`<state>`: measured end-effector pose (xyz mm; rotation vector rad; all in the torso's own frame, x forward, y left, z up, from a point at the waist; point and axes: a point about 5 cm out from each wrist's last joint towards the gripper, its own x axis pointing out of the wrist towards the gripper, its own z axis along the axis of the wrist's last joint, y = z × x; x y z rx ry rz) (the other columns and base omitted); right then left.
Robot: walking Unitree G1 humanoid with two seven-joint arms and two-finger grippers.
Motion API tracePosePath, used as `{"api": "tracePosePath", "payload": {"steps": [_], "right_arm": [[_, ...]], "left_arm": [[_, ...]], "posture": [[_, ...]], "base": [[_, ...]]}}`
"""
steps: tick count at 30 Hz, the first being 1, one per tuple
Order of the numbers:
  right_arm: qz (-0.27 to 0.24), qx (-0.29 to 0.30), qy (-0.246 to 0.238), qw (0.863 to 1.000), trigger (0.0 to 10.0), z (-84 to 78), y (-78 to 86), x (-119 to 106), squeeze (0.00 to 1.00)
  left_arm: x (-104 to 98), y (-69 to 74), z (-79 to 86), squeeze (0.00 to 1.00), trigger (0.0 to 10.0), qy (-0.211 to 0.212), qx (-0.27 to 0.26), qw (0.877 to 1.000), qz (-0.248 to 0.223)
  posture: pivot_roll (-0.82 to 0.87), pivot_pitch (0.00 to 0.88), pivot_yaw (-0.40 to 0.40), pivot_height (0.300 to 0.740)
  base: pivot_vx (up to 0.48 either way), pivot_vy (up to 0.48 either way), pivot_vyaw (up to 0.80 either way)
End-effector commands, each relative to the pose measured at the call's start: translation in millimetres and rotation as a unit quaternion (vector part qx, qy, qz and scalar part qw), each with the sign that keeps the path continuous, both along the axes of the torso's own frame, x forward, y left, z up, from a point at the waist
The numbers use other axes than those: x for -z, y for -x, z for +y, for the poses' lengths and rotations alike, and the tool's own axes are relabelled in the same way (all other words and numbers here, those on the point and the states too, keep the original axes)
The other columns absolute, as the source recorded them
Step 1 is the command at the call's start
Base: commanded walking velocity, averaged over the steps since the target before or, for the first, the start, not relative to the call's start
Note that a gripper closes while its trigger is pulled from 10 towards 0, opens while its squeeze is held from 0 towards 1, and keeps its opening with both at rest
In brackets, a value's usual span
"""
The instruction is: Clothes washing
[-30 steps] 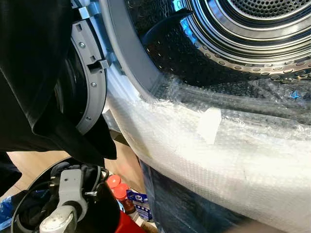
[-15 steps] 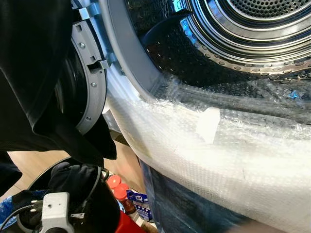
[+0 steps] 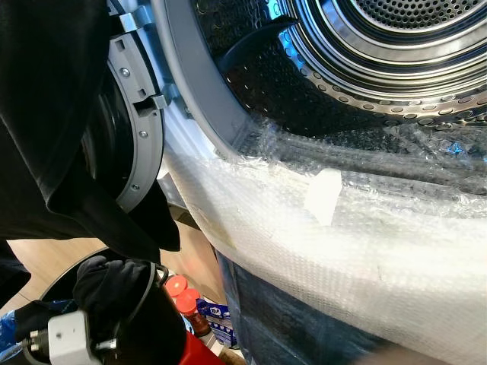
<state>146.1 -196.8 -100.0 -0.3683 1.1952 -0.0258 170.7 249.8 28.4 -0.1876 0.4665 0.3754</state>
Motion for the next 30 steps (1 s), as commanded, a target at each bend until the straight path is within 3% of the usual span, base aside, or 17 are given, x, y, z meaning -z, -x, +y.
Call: {"api": "tracePosePath", "payload": {"steps": [1,7,12,16,24,30], "right_arm": [[0.012,-0.001,-0.012,1.0,10.0,8.3,6.0,3,0.0],[0.017,0.001,-0.012,1.0,10.0,7.7,10.2,5,0.0],[0.018,0.003,-0.013,1.0,10.0,8.0,11.1,5,0.0],[0.017,0.002,-0.013,1.0,10.0,8.3,10.9,5,0.0],[0.016,0.002,-0.012,1.0,10.0,7.4,10.6,5,0.0],[0.017,-0.001,-0.011,1.0,10.0,7.0,10.9,5,0.0]], "left_arm": [[3,4.3,8.3,0.0,10.0,0.011,-0.025,1.0,0.009],[3,10.9,15.3,0.0,10.0,-0.017,-0.044,0.999,0.02],[8,13.9,15.8,0.0,10.0,-0.002,-0.046,0.998,0.037],[22,19.8,8.1,0.0,10.0,0.004,-0.016,0.997,0.073],[38,26.8,5.5,0.0,10.0,0.018,0.009,0.995,0.101],[39,30.4,10.8,0.0,10.0,-0.013,0.011,0.996,0.091]], "posture": [[0.03,0.0,0.204,0.74],[0.02,0.0,0.21,0.74],[0.03,0.0,0.207,0.74],[0.03,0.0,0.213,0.74],[0.02,0.0,0.213,0.74],[0.02,0.0,0.212,0.74]], "base": [[0.0,0.0,0.0],[0.0,0.0,0.0],[0.0,0.0,0.0],[0.0,0.0,0.0],[0.0,0.0,0.0],[0.0,0.0,0.0]]}}
